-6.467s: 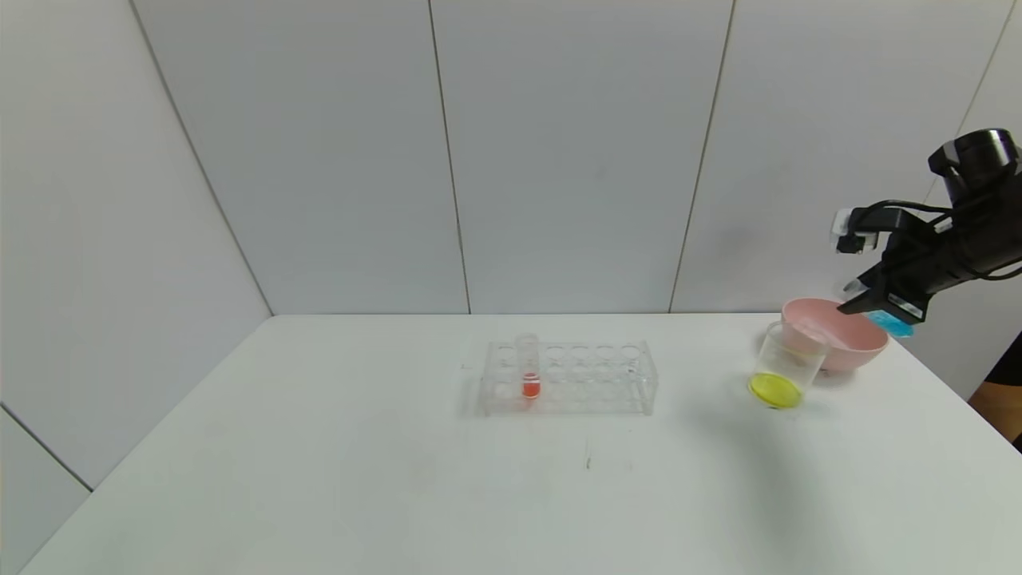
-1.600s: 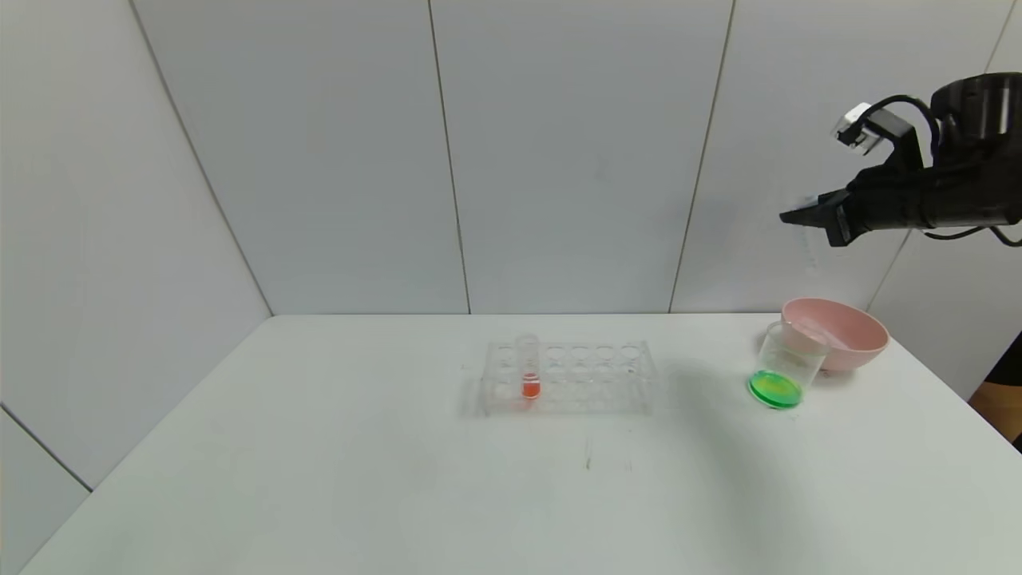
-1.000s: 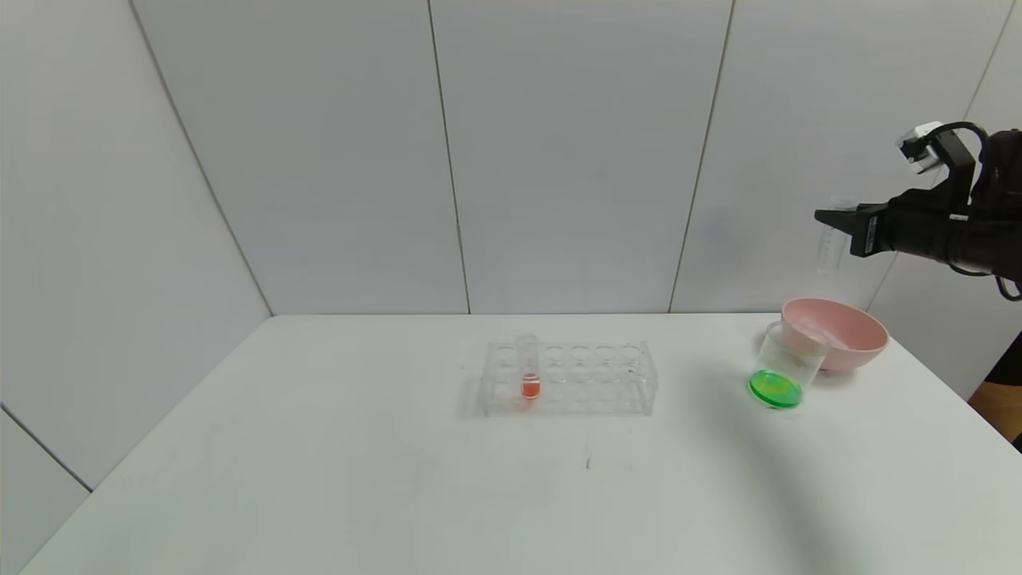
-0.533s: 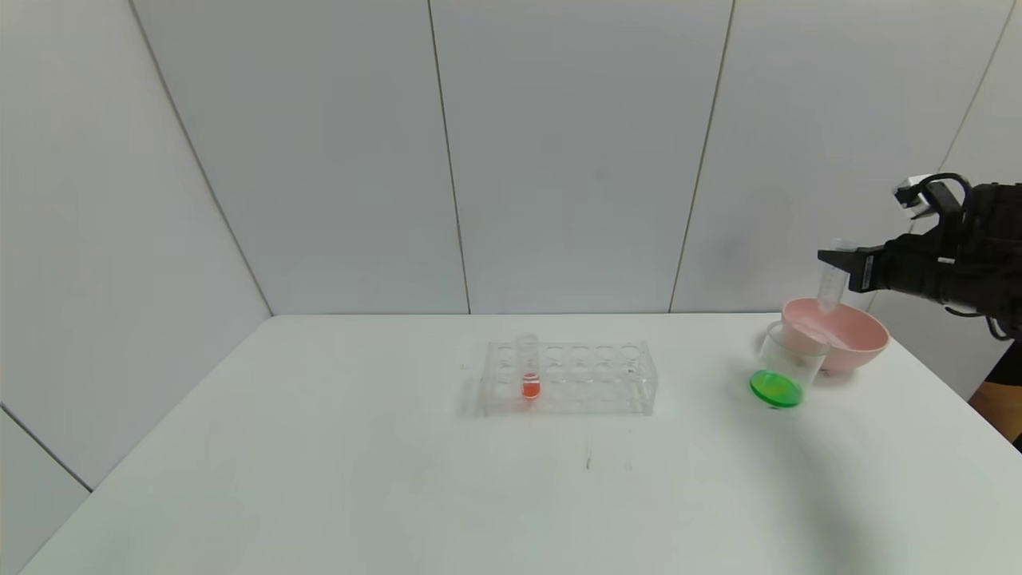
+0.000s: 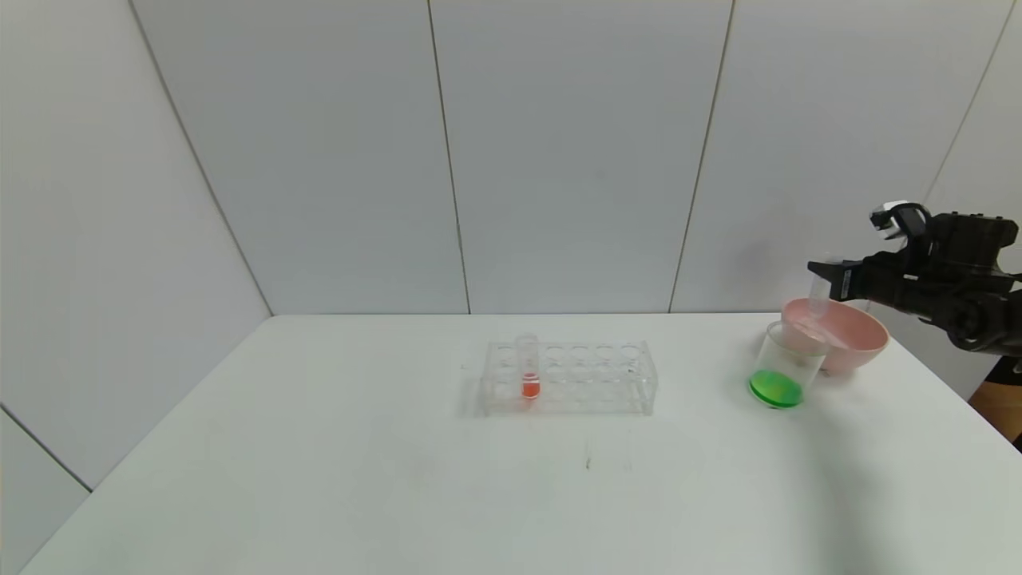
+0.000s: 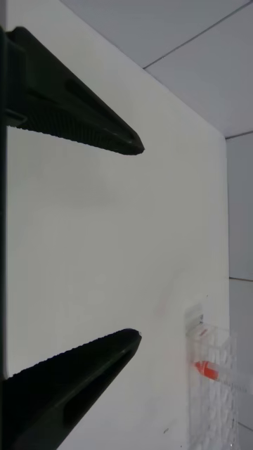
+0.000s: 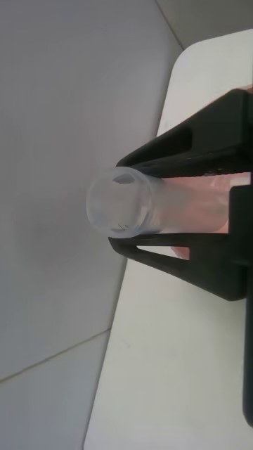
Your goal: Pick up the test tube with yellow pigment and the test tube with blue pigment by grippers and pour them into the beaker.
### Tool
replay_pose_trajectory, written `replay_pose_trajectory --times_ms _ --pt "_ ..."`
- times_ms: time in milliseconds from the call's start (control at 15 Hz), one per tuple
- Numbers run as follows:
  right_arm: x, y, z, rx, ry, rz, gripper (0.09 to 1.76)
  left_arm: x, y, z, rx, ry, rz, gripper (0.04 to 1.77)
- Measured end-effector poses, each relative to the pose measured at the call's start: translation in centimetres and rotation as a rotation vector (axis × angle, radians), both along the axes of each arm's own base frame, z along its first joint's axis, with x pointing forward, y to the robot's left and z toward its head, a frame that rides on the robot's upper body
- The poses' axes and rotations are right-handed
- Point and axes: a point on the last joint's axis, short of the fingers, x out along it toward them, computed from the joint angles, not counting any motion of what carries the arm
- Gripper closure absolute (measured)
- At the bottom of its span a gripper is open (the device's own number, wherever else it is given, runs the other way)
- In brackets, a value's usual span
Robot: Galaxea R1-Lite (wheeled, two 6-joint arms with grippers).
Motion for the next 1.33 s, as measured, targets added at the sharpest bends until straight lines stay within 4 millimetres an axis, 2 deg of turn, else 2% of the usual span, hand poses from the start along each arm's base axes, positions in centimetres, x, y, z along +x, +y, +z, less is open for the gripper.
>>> replay_pose_trajectory --times_ms 267,533,867,1000,1067,1333 --pt "2.4 -0.4 -1.4 -0.014 -0.019 -0.047 1.34 0.0 0.0 0.0 0.0 0.0 0.0 0.05" --pt "3.0 -0.2 -2.5 -0.012 -0.008 -0.04 0.9 0.0 0.0 0.0 0.0 0.0 0.0 0.05" --pt "2.5 0.5 -1.7 -0.012 -0.017 -0.027 0.54 0.0 0.0 0.0 0.0 0.0 0.0 0.05" --pt "2.1 1.7 -0.5 0.005 -0.03 -0.009 0.45 0.0 0.0 0.0 0.0 0.0 0.0 0.05" --pt "1.9 2.9 0.3 0.029 -0.036 0.008 0.41 0.0 0.0 0.0 0.0 0.0 0.0 0.05" --pt "0.6 9.0 3.1 0.07 -0.063 0.046 0.31 0.0 0.0 0.0 0.0 0.0 0.0 0.05"
